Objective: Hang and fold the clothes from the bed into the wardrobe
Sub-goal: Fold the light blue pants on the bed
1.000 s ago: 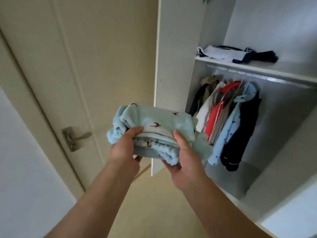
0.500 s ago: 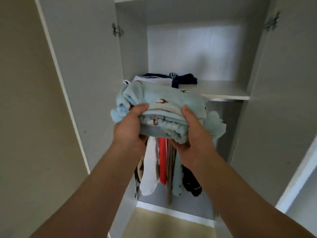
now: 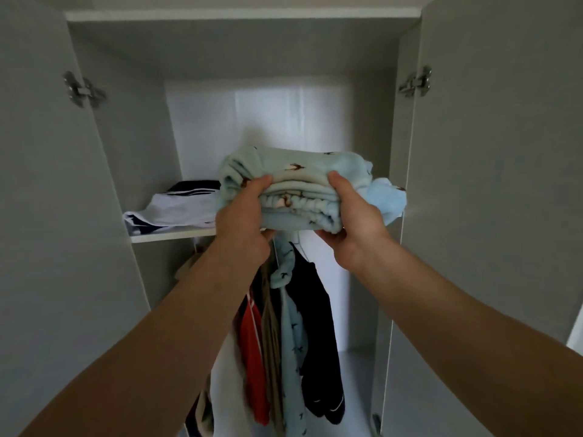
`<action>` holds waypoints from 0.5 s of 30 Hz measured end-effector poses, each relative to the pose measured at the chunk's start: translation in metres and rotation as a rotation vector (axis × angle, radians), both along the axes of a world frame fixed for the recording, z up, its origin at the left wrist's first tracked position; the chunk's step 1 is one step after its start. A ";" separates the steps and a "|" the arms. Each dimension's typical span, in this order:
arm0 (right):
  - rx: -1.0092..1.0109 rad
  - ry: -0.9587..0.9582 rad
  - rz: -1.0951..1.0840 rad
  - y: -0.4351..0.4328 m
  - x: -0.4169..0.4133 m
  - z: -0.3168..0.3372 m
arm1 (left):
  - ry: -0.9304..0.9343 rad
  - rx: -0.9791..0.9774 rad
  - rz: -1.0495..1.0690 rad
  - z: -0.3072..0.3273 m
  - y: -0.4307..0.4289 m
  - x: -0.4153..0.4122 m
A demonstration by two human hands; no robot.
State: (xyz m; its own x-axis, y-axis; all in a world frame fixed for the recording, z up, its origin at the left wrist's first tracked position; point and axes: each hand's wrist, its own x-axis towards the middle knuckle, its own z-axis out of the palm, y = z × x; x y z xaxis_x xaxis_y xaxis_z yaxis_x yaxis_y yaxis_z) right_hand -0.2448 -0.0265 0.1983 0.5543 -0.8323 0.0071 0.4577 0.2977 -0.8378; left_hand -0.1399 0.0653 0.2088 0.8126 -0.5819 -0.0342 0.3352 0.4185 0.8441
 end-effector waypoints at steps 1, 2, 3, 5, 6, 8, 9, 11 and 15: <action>-0.001 -0.001 -0.008 -0.012 0.009 0.001 | -0.003 0.005 -0.012 0.000 -0.012 0.010; -0.004 0.000 -0.015 -0.024 0.017 0.001 | -0.004 0.013 -0.024 0.000 -0.024 0.020; -0.010 0.003 -0.020 -0.038 0.026 0.000 | -0.006 0.025 -0.037 -0.001 -0.037 0.029; -0.020 0.007 -0.028 -0.067 0.045 -0.001 | -0.022 0.046 -0.066 0.000 -0.066 0.050; -0.022 0.008 -0.033 -0.083 0.054 0.000 | -0.033 0.052 -0.077 0.001 -0.082 0.060; -0.025 -0.003 -0.047 -0.117 0.073 0.002 | -0.054 0.059 -0.085 0.004 -0.115 0.081; -0.028 -0.010 -0.051 -0.136 0.082 0.004 | -0.059 0.060 -0.082 0.007 -0.133 0.092; -0.035 -0.016 -0.050 -0.173 0.102 0.010 | -0.067 0.060 -0.098 0.017 -0.169 0.114; -0.052 -0.029 -0.057 -0.253 0.142 0.028 | -0.202 0.144 0.090 0.037 -0.246 0.159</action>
State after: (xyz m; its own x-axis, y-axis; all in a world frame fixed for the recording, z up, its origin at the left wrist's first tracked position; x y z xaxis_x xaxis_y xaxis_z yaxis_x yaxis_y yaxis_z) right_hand -0.1025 -0.2793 0.2258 0.5052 -0.8604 0.0665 0.4965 0.2268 -0.8379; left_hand 0.0195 -0.1808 0.2458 0.8594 -0.5081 0.0572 0.1205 0.3100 0.9431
